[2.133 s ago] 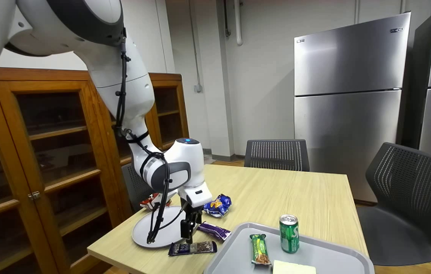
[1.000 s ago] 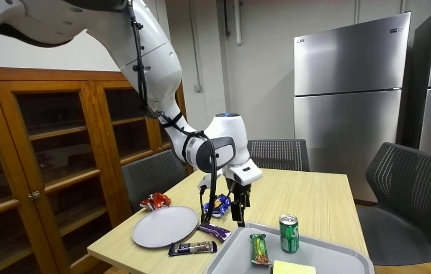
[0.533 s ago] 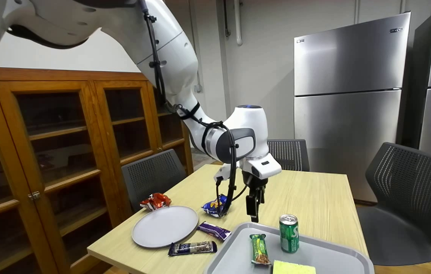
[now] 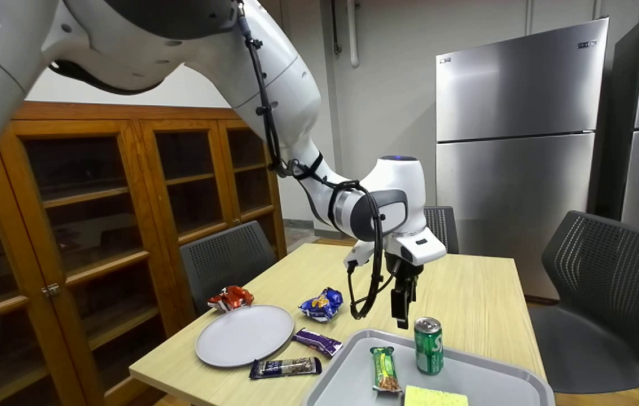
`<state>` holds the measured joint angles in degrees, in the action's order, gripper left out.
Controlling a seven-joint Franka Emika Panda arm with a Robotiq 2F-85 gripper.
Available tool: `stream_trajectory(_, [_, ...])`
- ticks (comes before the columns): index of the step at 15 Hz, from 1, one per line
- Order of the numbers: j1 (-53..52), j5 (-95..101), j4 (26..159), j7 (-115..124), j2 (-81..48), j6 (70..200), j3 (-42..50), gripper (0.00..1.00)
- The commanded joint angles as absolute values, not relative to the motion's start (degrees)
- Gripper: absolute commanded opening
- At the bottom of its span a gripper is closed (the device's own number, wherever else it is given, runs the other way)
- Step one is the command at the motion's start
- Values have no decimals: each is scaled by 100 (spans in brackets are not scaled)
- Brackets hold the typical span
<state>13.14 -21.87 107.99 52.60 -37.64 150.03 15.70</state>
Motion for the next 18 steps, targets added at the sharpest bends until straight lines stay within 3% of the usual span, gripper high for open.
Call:
stream_trajectory(1, [1524, -2183, 10279, 5246, -4061, 14656, 1498, 100])
stream_trajectory(18, [1700, -2154, 9660, 5297, -4683, 14337, 1551, 100])
